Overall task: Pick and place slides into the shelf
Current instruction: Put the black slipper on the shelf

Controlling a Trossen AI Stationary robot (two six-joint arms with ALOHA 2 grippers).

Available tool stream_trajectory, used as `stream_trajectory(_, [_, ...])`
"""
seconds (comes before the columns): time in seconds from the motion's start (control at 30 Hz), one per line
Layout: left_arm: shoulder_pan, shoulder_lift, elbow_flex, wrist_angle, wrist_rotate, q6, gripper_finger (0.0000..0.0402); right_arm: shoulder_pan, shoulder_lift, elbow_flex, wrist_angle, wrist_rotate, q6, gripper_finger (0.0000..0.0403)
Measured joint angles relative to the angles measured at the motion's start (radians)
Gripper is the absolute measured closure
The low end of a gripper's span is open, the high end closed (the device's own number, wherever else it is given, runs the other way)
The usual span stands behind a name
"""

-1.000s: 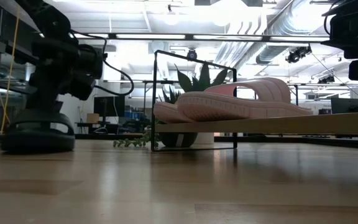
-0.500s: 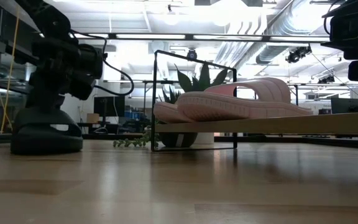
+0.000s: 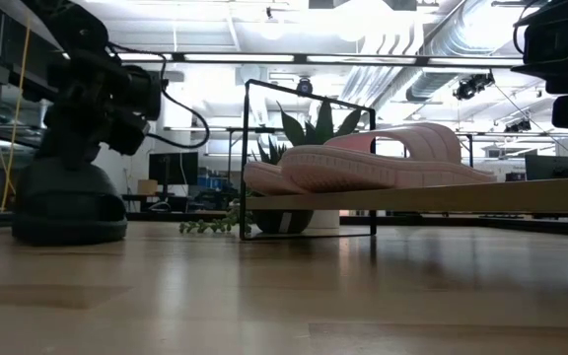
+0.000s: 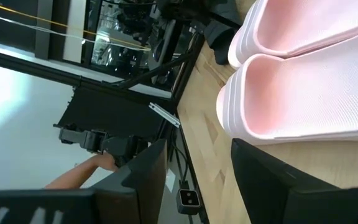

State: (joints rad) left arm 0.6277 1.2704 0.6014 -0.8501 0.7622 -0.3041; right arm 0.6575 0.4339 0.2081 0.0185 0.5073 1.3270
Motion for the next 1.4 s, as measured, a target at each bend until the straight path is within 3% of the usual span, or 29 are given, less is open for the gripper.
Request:
stream_trajectory(0.37, [0.0, -0.217, 0.08, -0.016, -0.017, -0.137, 0.0398, 0.0, 0.0, 0.0, -0.001, -0.002, -0.029, 0.0233])
stream_trajectory(0.6, [0.0, -0.351, 0.188, -0.015, -0.089, -0.212, 0.0399, 0.0, 0.0, 0.0, 0.0, -0.004, -0.03, 0.0233])
stream_trajectory(0.9, [-0.003, -0.411, 0.308, -0.013, -0.176, -0.286, 0.0399, 0.0, -0.001, 0.0, 0.028, 0.001, -0.053, 0.0233])
stream_trajectory(1.13, [-0.116, -0.411, 0.369, 0.054, -0.293, -0.337, 0.0398, 0.0, -0.001, 0.0, 0.064, 0.002, -0.089, 0.0233])
stream_trajectory(1.4, [-0.321, -0.41, 0.373, 0.272, -0.499, -0.494, 0.0398, 0.0, -0.001, 0.0, 0.121, 0.01, -0.129, 0.0233])
